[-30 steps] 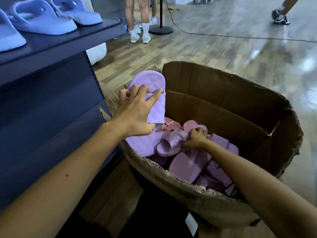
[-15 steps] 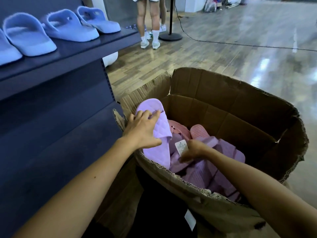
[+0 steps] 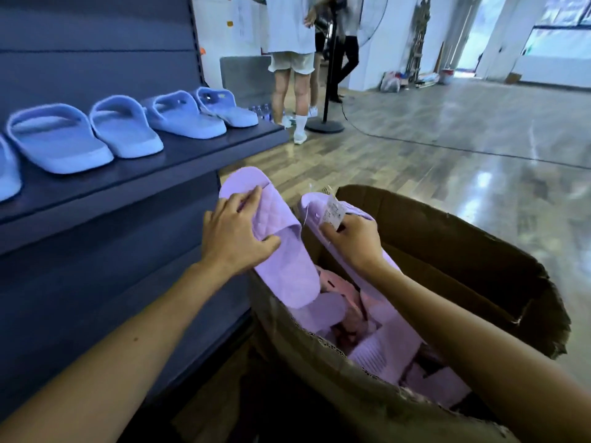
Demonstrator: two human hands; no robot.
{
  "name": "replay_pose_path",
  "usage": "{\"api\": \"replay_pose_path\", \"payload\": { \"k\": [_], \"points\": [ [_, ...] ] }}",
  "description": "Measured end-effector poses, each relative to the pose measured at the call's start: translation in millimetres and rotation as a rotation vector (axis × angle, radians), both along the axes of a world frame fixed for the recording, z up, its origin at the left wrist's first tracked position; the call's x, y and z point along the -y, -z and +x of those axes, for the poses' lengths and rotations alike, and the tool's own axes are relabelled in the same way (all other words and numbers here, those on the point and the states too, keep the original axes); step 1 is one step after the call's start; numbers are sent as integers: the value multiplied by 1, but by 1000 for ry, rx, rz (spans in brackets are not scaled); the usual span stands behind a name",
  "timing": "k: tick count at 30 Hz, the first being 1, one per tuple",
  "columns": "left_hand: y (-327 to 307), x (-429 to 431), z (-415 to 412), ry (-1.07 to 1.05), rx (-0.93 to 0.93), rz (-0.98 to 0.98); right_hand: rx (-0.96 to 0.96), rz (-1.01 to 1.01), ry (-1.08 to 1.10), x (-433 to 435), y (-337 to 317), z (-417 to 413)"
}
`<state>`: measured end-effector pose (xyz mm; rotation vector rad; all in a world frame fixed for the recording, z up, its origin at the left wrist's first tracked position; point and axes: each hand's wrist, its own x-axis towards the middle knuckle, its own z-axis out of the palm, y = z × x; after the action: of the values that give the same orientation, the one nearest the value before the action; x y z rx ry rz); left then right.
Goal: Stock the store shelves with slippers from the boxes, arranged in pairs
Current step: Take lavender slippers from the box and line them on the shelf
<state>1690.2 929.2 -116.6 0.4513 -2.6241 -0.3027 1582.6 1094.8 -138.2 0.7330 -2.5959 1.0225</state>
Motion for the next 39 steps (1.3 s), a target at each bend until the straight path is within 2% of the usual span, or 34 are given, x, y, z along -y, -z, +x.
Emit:
{"api": "replay_pose_path", "payload": {
  "k": [4,7,11,16,22,25,30,33,36,39],
  "points": [
    [-33,19,23,-39,0,146,28,53,-77,25,-36,18],
    [-76,27,43,-78,60,185,85,92,-129,39,-84,39],
    [-147,29,80,-93,191,211,139,200,-259,51,-163,75],
    [-254,27,142,-107,207,366,239,243,-424,59,-278,121],
    [-357,32,227,-203,280,348,306,294,-651,72,-365,187],
    [-388,37,281,-266,314,371,300,316,-754,83,-390,229],
    [-411,52,383,-378,317,380,298,420,-898,121,-393,319],
    [-417,62,459,-448,364,316,326,450,-953,145,-400,392],
    [-416,69,545,-611,443,232,235,467,-994,169,-400,474],
    [-409,75,636,-745,454,186,276,507,-986,196,-392,563]
  ]
}}
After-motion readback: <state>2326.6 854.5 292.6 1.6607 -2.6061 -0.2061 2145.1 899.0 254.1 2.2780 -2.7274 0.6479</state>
